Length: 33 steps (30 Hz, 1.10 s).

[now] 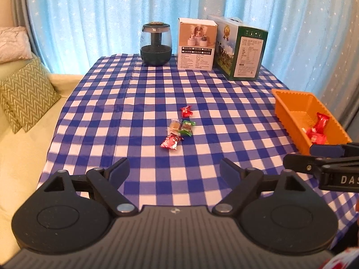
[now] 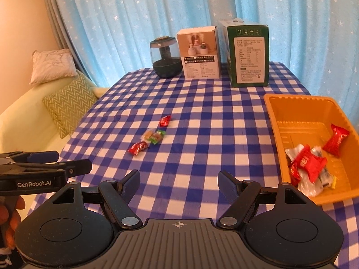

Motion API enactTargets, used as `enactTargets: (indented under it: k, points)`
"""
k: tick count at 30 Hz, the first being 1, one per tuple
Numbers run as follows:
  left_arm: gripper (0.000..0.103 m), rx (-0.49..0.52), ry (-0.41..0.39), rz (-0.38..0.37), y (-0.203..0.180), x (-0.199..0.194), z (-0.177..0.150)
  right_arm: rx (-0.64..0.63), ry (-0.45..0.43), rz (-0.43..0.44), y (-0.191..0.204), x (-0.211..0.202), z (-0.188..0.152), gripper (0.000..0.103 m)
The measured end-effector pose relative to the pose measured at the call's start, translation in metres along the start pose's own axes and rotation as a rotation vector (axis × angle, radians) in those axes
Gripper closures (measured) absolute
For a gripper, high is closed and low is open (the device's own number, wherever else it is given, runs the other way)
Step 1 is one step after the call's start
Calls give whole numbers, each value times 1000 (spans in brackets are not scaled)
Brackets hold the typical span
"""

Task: Organize snacks
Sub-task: 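Move both open tools back toward the remaining candies on the cloth, then grasp the dark red candy with the left tool while the right tool grasps the green-wrapped candy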

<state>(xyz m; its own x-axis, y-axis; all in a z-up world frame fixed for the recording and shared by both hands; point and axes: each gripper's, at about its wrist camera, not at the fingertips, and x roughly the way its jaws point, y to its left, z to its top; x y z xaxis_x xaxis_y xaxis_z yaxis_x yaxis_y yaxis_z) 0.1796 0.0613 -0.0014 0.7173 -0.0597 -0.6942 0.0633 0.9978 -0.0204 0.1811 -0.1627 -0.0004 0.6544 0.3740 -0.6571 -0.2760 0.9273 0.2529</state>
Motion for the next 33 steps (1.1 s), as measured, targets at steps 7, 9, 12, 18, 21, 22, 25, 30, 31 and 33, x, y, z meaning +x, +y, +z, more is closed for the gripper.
enactTargets:
  k: [7, 9, 12, 18, 21, 22, 25, 30, 31, 33]
  points:
    - [27, 66, 20, -24, 9, 48, 10, -18, 1, -5, -2, 40, 8, 27]
    - [32, 70, 22, -40, 13, 62, 12, -23, -1, -5, -2, 52, 10, 27]
    - [37, 77, 29, -62, 19, 86, 13, -26, -2, -5, -3, 68, 14, 28]
    - [53, 71, 46, -83, 29, 127, 8, -35, 18, -9, -8, 100, 14, 41]
    - [58, 61, 49, -120, 29, 140, 12, -36, 27, -10, -10, 115, 14, 42]
    - [58, 72, 41, -123, 27, 143, 14, -35, 30, -11, -11, 119, 14, 42]
    - [60, 98, 28, -130, 24, 152, 21, -30, 36, -13, -13, 130, 16, 43]
    - [72, 119, 58, -139, 24, 169, 23, -21, 38, -12, -16, 144, 20, 43]
    - [72, 121, 68, -143, 24, 171, 23, -22, 38, -11, -16, 146, 20, 43]
    - [74, 128, 95, -147, 25, 176, 22, -22, 37, -12, -15, 152, 22, 43]
